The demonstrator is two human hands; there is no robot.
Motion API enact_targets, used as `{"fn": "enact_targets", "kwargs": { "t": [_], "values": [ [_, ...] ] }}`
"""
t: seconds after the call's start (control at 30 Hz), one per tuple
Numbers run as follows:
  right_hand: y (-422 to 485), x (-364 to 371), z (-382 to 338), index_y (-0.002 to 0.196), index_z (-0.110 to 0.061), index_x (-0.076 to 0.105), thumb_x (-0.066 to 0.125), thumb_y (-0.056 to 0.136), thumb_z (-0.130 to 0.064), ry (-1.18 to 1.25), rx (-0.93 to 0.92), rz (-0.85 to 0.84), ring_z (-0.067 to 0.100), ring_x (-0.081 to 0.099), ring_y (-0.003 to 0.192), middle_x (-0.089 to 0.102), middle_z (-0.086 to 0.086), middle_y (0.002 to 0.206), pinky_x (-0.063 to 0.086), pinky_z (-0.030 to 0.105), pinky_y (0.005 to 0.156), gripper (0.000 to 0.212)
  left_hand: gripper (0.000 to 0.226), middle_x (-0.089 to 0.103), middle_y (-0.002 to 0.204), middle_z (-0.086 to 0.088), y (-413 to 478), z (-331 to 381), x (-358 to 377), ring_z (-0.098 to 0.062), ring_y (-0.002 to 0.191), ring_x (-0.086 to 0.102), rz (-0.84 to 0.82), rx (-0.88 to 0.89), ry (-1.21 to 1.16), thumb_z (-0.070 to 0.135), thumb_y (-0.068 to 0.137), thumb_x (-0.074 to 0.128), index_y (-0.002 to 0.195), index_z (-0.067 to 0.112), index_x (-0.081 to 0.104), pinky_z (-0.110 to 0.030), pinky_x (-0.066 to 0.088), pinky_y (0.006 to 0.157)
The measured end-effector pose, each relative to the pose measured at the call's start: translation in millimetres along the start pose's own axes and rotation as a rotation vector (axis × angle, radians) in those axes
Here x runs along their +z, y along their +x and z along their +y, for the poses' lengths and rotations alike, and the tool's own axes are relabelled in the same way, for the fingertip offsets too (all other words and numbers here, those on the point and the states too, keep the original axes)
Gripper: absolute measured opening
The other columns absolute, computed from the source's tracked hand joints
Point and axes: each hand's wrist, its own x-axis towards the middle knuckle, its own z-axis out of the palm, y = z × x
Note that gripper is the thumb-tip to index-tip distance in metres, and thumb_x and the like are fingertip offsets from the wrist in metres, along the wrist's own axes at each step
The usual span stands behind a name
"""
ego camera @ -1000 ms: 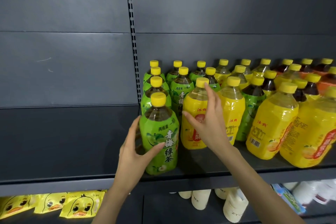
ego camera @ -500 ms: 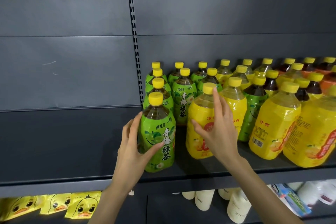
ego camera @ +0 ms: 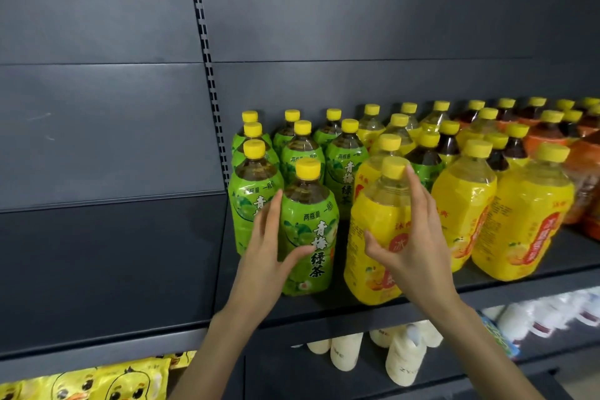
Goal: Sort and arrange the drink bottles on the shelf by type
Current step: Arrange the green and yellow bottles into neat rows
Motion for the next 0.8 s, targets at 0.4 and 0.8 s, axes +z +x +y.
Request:
{"fn": "enact_targets", "kwargs": {
  "t": [0.4,0.8],
  "values": [
    [7,-19,30,0.146,-0.046,-0.008,0.068,0.077,-0.045,-0.162,0.049,0.075,0.027,0.038,0.13,0.025,0.005,0.15,0.051,0.039,0.076,0.103,0.073,0.03,0.152,-0.011,18,-7,36,-0.023,0.101,0.064,0.137,0.146,0.282,0.052,0.086,0.04,0.147,0.034,0.004,-0.02,0.051,0.057],
    [-9,-11,1,0.138,-0.018,0.037,0.066,0.085,-0.03,-0.052,-0.14,0.31,0.032,0.025,0.139,0.026,0.01,0.147,0.027,0.04,0.112,0.062,0.077,0.023,0.149,-0.018,27,-35,-7,-0.034,0.133,0.028,0.415,0.049,0.402,0.038,0.084,0.063,0.146,0.015,0.023,-0.049,0.037,0.1]
  ]
}}
